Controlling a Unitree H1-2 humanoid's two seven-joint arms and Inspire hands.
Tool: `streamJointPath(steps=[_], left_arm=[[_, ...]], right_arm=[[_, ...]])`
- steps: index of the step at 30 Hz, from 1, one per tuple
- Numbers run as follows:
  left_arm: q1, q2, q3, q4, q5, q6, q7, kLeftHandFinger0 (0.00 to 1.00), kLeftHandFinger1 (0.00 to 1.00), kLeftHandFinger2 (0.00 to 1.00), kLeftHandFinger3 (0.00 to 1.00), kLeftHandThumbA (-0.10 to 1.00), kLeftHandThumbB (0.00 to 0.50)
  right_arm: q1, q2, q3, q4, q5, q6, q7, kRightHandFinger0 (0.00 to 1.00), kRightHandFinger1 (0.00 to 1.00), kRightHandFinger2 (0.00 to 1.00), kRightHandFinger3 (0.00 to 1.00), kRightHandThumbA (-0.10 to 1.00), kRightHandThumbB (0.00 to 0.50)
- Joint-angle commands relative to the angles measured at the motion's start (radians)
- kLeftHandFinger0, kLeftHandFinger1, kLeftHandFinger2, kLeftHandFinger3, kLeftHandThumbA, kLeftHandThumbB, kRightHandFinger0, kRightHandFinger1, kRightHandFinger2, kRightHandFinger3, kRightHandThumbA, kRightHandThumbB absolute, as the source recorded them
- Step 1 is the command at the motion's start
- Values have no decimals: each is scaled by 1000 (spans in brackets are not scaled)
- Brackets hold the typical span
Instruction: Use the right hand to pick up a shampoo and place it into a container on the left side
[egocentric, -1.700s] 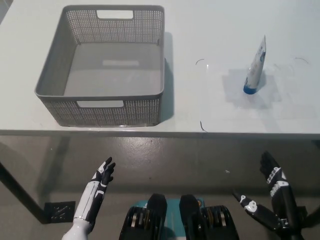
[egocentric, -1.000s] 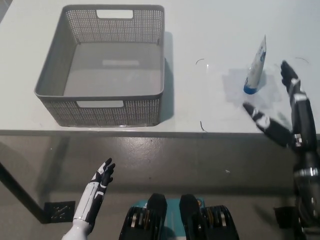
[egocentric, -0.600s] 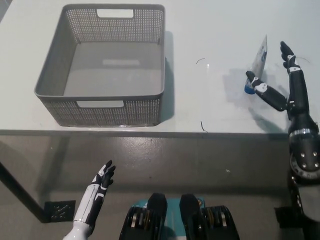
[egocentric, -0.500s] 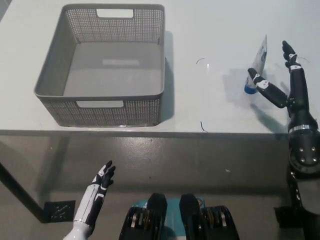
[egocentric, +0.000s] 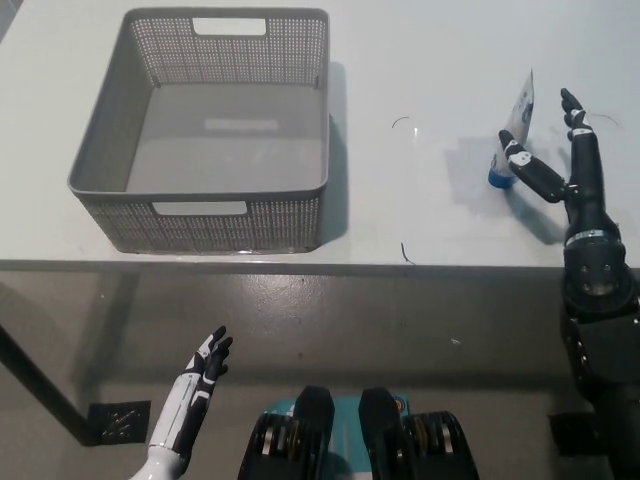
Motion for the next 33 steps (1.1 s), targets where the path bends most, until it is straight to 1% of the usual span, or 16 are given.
streamJointPath(steps=[1,6,8,12,13,17,19,22,25,26,28,29,30,31,32,33], left_arm=[[-11,11,-8,-11,2,-40,-8,1000,1000,1000,1000,1000,111],[-13,13,-12,-13,10,-32,-7,1000,1000,1000,1000,1000,114],[-14,15,-13,-15,11,-33,-8,1000,1000,1000,1000,1000,108],[-17,15,-16,-13,8,-33,-11,1000,1000,1000,1000,1000,121],[-20,16,-16,-10,9,-35,-9,1000,1000,1000,1000,1000,129],[-19,15,-21,-12,8,-38,-12,1000,1000,1000,1000,1000,131],[-23,16,-23,-18,10,-36,-12,1000,1000,1000,1000,1000,130],[-19,18,-22,-30,7,-26,-12,1000,1000,1000,1000,1000,138],[-18,17,-21,-42,2,-11,-14,1000,1000,1000,1000,1000,156],[-18,17,-22,-43,3,-14,-14,1000,1000,1000,1000,1000,148],[-21,17,-23,-42,3,-18,-14,1000,1000,1000,1000,1000,145],[-23,17,-22,-40,2,-22,-15,1000,1000,1000,1000,1000,153],[-24,18,-23,-37,3,-25,-14,1000,1000,1000,1000,1000,155],[-25,19,-23,-33,5,-29,-14,1000,1000,1000,1000,1000,155],[-25,18,-23,-34,2,-28,-15,1000,1000,1000,1000,1000,158],[-25,18,-23,-32,0,-29,-17,1000,1000,1000,1000,1000,166]], right_arm=[[-89,-17,10,49,2,-82,-56,1000,1000,1000,1000,742,382],[-113,-15,15,105,4,-101,-73,1000,1000,1000,1000,743,387],[-130,-14,22,142,-1,-107,-82,1000,1000,1000,1000,763,394],[-154,-7,33,184,-7,-113,-105,1000,1000,1000,1000,779,412],[-165,-4,38,196,-7,-113,-109,1000,1000,1000,1000,772,401],[-185,0,37,219,25,-114,-77,1000,1000,1000,1000,778,411],[-199,2,40,233,29,-102,-69,1000,1000,1000,1000,810,423],[-217,9,45,253,31,-90,-67,1000,1000,1000,1000,827,422],[-241,16,47,284,34,-79,-66,1000,1000,1000,1000,842,436],[-255,17,49,306,35,-78,-64,1000,1000,1000,1000,844,439],[-270,16,45,332,47,-81,-55,1000,1000,1000,1000,832,420],[-286,17,35,368,66,-112,-42,1000,1000,1000,1000,789,408],[-296,20,23,390,84,-133,-37,1000,1000,1000,1000,719,408],[-305,22,12,411,102,-149,-35,1000,1000,1000,1000,699,403],[-317,35,-35,436,159,-181,-33,1000,1000,1000,1000,536,416],[-336,42,-63,466,187,-175,-39,909,1000,1000,1000,470,391]])
